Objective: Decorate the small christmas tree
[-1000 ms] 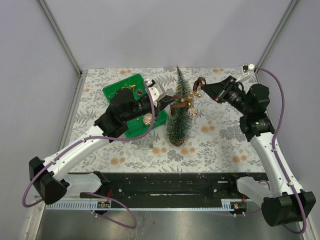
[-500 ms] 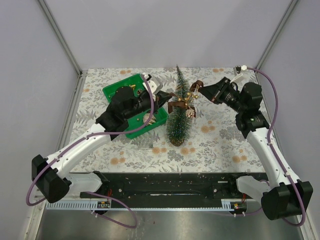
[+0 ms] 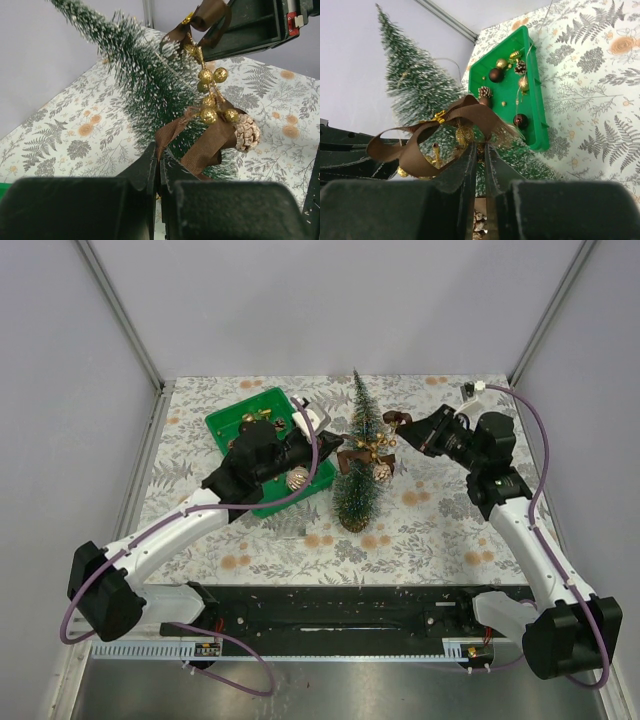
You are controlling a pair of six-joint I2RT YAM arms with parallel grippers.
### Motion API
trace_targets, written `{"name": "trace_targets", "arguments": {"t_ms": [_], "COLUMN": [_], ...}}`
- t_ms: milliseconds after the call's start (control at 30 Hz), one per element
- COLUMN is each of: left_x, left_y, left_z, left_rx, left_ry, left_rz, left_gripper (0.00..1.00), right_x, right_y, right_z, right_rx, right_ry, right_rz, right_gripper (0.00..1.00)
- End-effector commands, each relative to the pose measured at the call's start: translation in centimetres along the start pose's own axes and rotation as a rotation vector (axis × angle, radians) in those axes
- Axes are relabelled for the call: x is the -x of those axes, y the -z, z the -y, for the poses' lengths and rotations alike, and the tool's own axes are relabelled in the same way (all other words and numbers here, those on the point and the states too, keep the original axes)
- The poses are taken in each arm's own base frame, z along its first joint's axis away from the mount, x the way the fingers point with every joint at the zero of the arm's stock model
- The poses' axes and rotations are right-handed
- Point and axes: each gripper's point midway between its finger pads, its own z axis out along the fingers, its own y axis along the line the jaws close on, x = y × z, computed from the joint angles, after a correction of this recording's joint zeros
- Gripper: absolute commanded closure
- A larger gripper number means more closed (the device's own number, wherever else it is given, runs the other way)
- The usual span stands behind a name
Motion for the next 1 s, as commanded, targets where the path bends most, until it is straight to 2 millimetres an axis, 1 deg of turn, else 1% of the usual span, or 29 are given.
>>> {"name": "trace_targets", "arguments": {"t_ms": [0,33,100,200,300,367,400,433,633,667,767,867,967], "left_x": [1.5,1.2,0.9,0.8,0.8,0.8,0.8,0.7,0.4,0.4,0.7,0.7,0.7], "left_y": [0.0,-0.1,-0.1,-0.2,-0.4,-0.4,-0.4,-0.4,-0.1,-0.1,0.2,0.4,0.6], "left_z": [-0.8,-0.8,-0.9,-0.9,-0.9,-0.8,-0.8,-0.8,-0.6,-0.4,-0.5,-0.4,-0.3], "left_rx": [0.036,0.036,0.041,0.041,0.039,0.036,0.036,0.036,0.032,0.029,0.032,0.033,0.03], "left_ry": [-0.05,-0.049,-0.05,-0.048,-0.04,-0.037,-0.036,-0.034,-0.033,-0.033,-0.035,-0.036,-0.036], "left_rz": [0.079,0.076,0.074,0.079,0.08,0.084,0.084,0.084,0.088,0.089,0.099,0.106,0.11], "left_gripper": [0.94,0.92,0.85,0.81,0.76,0.74,0.73,0.73,0.73,0.73,0.72,0.72,0.72], "right_x": [-0.1,-0.4,-0.9,-1.1,-1.0,-1.0,-0.8,-1.2,-1.4,-1.4,-1.3,-1.3,-1.4], "right_y": [-0.3,-0.5,-0.7,-0.8,-0.6,-0.2,0.1,0.5,2.9,3.2,4.6,5.7,6.4], "right_z": [0.4,0.7,1.0,1.4,1.6,1.6,1.5,2.0,2.2,2.4,2.1,1.3,0.0], "right_rx": [-0.011,-0.018,-0.027,-0.044,-0.068,-0.082,-0.086,-0.114,-0.188,-0.207,-0.229,-0.218,-0.171], "right_ry": [0.033,0.03,0.033,0.036,0.047,0.052,0.061,0.054,0.059,0.059,0.077,0.092,0.102], "right_rz": [0.021,0.012,0.002,-0.003,-0.003,0.002,0.011,-0.002,0.019,0.023,0.033,0.041,0.047], "right_gripper": [0.92,0.92,0.91,0.88,0.78,0.68,0.64,0.61,0.46,0.41,0.32,0.29,0.28]}}
